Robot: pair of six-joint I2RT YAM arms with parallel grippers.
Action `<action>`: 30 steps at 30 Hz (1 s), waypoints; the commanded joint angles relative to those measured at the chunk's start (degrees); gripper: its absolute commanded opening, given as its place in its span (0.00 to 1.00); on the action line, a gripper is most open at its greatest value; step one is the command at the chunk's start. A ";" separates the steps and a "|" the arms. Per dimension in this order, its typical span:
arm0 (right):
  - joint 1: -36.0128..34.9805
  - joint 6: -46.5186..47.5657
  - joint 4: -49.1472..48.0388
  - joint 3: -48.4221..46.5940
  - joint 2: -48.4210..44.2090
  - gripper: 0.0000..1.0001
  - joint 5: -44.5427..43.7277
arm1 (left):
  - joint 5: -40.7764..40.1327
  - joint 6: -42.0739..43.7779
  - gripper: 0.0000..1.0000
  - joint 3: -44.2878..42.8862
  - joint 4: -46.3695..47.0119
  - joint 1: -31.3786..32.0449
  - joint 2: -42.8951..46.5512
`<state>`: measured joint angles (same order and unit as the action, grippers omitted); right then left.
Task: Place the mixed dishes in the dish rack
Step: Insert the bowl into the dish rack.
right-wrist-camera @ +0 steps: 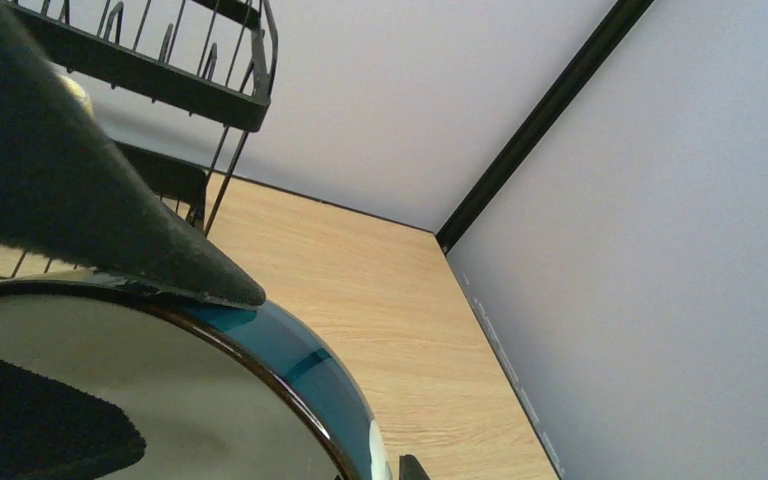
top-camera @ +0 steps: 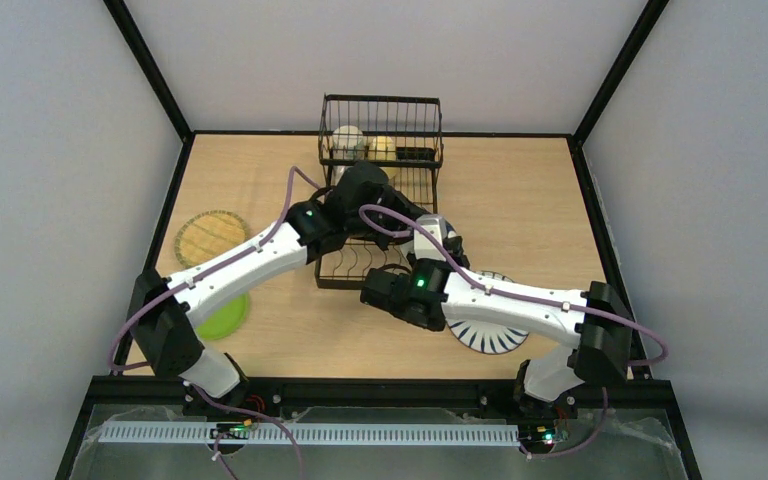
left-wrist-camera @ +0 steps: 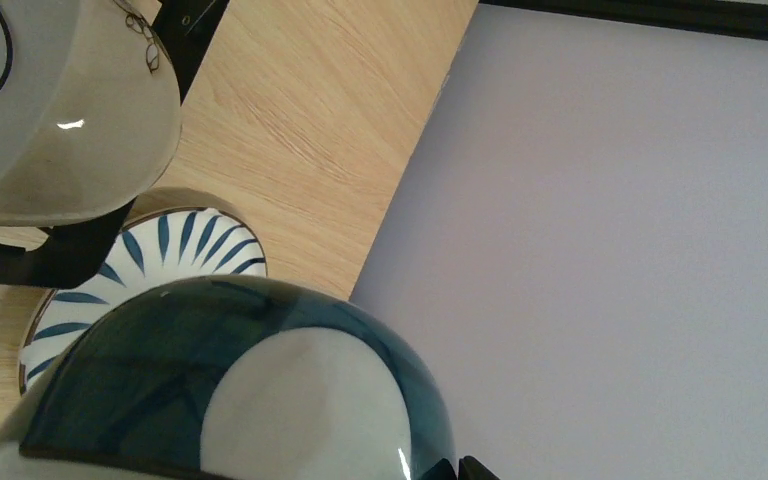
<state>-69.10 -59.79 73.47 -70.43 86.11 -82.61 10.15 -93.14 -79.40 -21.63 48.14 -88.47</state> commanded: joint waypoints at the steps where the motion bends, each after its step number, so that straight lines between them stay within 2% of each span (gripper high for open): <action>1: -0.58 -6.86 3.85 -3.32 -1.35 0.00 -5.87 | -1.05 2.14 0.72 1.59 -3.02 -0.24 0.92; 7: -2.09 -6.22 3.87 -4.01 -1.39 0.00 -6.41 | -0.75 3.13 0.71 1.48 -2.44 -0.30 -0.89; 14: -4.98 -5.95 3.87 -5.42 -0.43 0.00 -7.62 | 1.27 6.57 0.58 -2.41 -2.71 0.00 -5.59; 17: -6.04 -5.26 3.87 -6.86 0.61 0.00 -8.16 | 2.25 6.83 0.49 -2.20 -1.70 0.49 -7.18; 19: -6.80 -4.75 3.79 -7.81 1.44 0.00 -8.39 | 2.69 7.11 0.38 -2.07 -1.05 0.63 -7.98; 22: -7.65 -4.38 3.84 -8.70 2.00 0.00 -8.53 | 2.82 7.65 0.07 -1.95 -0.20 0.64 -8.81; 23: -7.98 -3.98 3.87 -9.01 2.16 0.00 -8.46 | 3.00 7.89 0.02 -1.92 -0.11 0.64 -9.07; 30: -9.03 -2.22 3.84 -10.20 2.47 0.00 -8.31 | 3.92 7.75 0.02 2.25 5.74 0.64 -7.49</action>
<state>-77.49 -61.52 78.30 -79.31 89.19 -86.00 13.80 -86.39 -79.68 -19.51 48.75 -97.17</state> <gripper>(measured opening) 0.005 0.052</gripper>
